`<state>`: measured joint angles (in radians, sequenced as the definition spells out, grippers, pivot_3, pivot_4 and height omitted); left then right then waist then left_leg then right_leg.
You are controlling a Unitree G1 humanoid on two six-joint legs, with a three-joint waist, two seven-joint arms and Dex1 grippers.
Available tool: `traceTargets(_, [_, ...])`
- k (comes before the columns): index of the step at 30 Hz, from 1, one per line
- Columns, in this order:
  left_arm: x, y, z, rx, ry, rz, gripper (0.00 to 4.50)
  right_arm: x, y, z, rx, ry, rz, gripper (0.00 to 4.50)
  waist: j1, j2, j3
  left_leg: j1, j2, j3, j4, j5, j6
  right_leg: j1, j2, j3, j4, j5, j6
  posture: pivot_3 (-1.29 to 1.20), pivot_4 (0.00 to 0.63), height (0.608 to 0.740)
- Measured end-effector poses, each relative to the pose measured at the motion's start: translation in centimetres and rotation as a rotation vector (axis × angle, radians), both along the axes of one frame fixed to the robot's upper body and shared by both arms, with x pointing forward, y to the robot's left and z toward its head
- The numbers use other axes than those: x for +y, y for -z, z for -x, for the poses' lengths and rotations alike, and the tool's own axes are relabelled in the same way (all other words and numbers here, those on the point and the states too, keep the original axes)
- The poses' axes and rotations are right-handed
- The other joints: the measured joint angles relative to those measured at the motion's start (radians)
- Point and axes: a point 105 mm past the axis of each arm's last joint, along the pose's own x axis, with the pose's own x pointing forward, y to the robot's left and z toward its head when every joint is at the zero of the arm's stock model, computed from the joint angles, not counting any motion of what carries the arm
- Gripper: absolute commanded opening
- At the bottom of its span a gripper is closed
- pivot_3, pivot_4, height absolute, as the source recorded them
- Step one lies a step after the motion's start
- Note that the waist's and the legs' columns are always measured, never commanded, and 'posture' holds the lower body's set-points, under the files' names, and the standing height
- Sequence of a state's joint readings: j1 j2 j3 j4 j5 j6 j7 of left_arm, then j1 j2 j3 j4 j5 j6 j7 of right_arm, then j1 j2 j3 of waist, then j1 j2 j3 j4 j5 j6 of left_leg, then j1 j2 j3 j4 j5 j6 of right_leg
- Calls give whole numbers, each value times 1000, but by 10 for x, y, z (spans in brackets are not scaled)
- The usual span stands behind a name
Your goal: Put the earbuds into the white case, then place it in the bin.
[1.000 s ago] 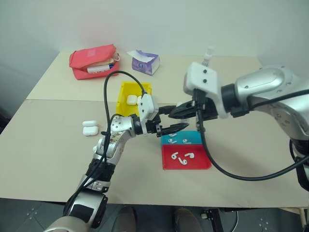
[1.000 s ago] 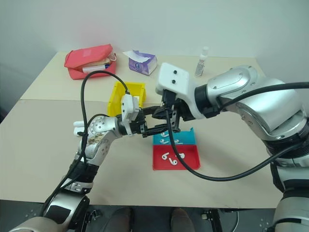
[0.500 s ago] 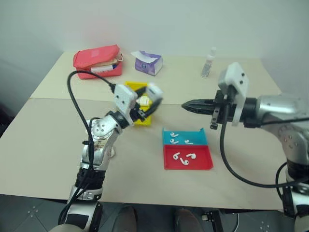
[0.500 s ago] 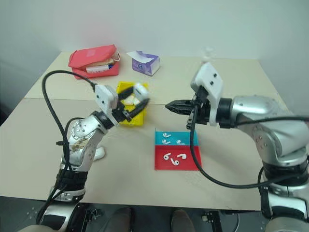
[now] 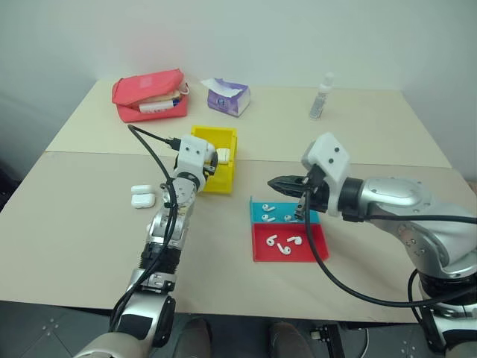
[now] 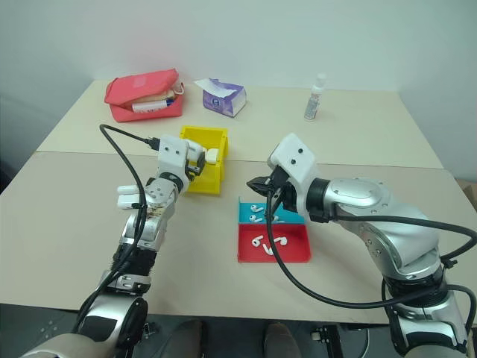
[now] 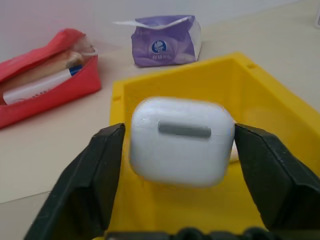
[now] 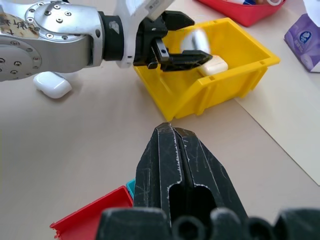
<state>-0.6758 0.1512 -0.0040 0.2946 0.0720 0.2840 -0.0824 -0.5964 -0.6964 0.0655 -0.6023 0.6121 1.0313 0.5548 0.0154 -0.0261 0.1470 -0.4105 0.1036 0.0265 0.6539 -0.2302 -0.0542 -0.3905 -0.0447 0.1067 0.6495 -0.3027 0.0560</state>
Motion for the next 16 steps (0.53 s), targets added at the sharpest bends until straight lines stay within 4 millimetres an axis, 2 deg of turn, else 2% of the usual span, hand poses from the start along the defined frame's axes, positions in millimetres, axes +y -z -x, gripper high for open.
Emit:
traceTargets(4, [0,-6,2,-20,57,10,4457,-2,0,2,-9,14,-5,0,0,0,0,0,0,0,-1,0,0,0,0,0,0,0,0,0,150,740])
traceTargets(7, [5,-18,18,-40,200,45,4457,-10,11,6,-38,22,-15,0,-3,0,0,0,0,0,-3,1,-1,0,0,0,-1,0,0,0,150,740])
traceTargets(10, [25,-27,43,-28,359,18,4457,-27,29,12,-38,15,25,0,-7,0,0,1,0,0,-5,2,-4,-1,0,0,-1,0,0,0,150,740])
traceTargets(16, [50,-31,122,123,749,-121,4457,-57,33,20,-48,1,65,0,-16,0,0,6,0,1,-6,3,-4,2,0,0,0,0,0,0,150,740])
